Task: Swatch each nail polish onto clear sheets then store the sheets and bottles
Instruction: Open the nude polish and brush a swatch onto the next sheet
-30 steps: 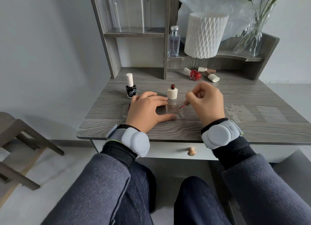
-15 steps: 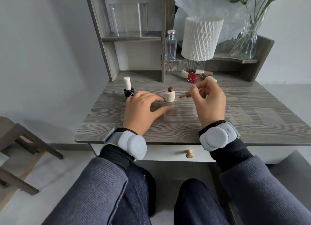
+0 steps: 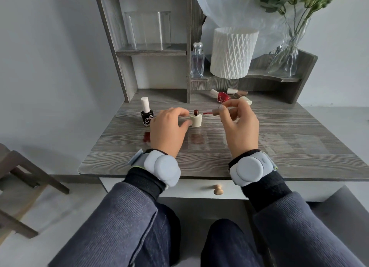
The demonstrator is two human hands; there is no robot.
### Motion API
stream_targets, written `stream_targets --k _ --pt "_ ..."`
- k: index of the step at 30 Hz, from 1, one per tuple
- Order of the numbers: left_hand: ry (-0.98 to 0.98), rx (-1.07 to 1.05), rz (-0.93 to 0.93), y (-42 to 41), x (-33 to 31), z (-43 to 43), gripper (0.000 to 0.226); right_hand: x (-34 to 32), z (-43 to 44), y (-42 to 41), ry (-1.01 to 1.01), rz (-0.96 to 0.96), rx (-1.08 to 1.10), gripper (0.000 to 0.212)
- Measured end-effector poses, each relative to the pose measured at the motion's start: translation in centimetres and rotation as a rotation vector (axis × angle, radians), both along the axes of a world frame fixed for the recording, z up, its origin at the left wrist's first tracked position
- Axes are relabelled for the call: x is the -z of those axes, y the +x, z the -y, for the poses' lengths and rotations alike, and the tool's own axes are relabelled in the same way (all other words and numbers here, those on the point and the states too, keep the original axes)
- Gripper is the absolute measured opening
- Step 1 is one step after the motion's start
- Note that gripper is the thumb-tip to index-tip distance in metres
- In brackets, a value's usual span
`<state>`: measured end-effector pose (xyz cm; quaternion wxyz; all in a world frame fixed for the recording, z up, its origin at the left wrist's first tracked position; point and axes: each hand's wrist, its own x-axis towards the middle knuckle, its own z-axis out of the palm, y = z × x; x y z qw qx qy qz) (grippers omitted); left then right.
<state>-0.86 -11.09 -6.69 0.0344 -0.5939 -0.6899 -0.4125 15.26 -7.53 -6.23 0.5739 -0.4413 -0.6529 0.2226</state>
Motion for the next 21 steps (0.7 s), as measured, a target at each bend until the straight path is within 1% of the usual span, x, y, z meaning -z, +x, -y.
stream_targets --k 4,7,10,14,21 --pt "-0.080 0.007 0.114 0.5 0.2 -1.4 0.042 -0.1 -0.3 0.1 0.011 -0.006 0.015 0.008" --pt "-0.123 0.014 0.167 0.9 0.2 -2.3 0.047 0.1 -0.4 0.1 0.010 -0.004 0.009 0.008" --pt "-0.166 -0.021 0.158 1.2 0.1 -2.9 0.039 0.4 -0.7 0.1 0.003 -0.008 -0.005 0.007" --pt "-0.194 -0.067 0.093 1.5 0.1 -3.0 0.028 0.7 -1.0 0.2 -0.012 0.024 -0.033 0.008" --pt "-0.077 -0.070 0.086 1.5 -0.1 -2.5 0.016 0.5 -0.6 0.3 -0.009 0.076 -0.095 0.004"
